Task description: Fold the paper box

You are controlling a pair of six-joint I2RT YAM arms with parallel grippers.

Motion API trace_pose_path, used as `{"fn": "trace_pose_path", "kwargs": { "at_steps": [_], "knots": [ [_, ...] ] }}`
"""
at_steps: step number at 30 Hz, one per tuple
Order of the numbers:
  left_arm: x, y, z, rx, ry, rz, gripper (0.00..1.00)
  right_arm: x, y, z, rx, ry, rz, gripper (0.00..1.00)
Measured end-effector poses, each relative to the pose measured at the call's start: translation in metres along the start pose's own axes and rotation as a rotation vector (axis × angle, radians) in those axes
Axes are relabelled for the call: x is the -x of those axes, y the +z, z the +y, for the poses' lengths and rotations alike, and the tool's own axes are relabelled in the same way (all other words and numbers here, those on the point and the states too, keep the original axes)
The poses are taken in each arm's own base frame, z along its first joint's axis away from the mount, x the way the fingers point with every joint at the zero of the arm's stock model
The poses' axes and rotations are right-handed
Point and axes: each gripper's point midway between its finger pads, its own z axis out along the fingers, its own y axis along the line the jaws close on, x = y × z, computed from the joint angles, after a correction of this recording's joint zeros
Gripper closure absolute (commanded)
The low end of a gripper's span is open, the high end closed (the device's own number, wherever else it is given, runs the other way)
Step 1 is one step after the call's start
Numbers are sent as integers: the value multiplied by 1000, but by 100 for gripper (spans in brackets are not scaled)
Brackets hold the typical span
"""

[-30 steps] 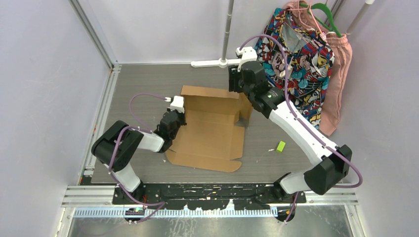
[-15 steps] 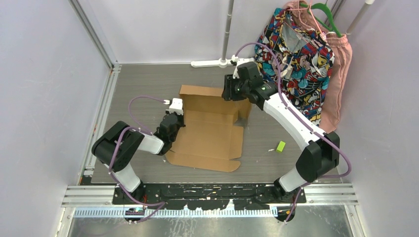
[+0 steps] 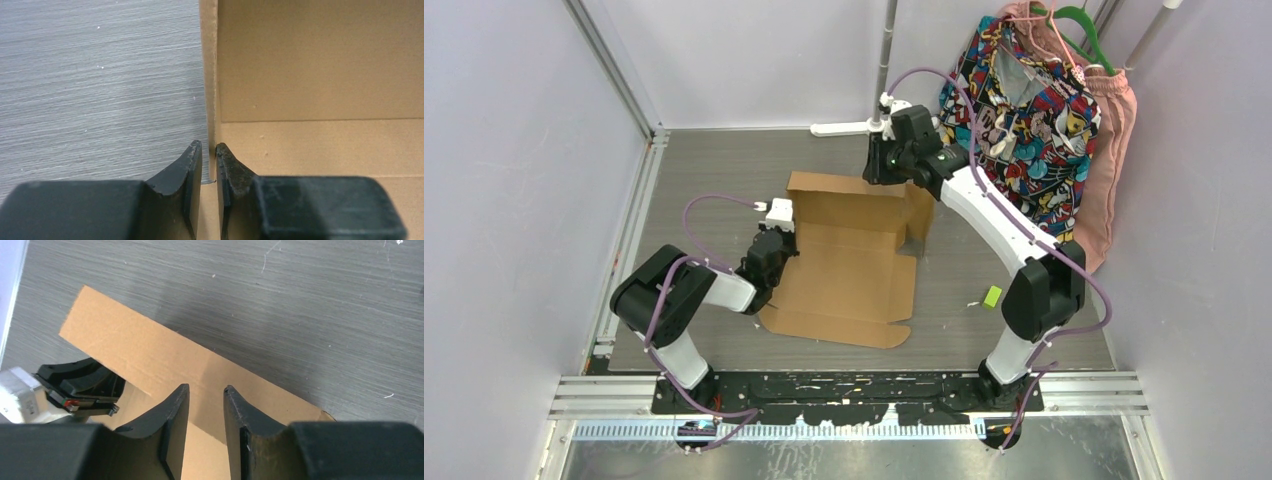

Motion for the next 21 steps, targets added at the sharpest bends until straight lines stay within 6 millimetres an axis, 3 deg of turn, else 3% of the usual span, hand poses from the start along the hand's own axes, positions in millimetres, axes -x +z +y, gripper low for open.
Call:
{"fn": "trace_pose_path", "kwargs": {
  "at_steps": [4, 9, 21],
  "knots": [
    [3, 0, 0, -1, -5, -11, 78, -11, 10, -1, -6, -2, 38, 66],
    [7, 1, -1, -2, -11, -27, 66, -36, 18, 0, -7, -11, 86, 67],
    [10, 0, 4, 23, -20, -68, 54, -38, 17, 8, 13, -28, 51, 67]
  ]
}}
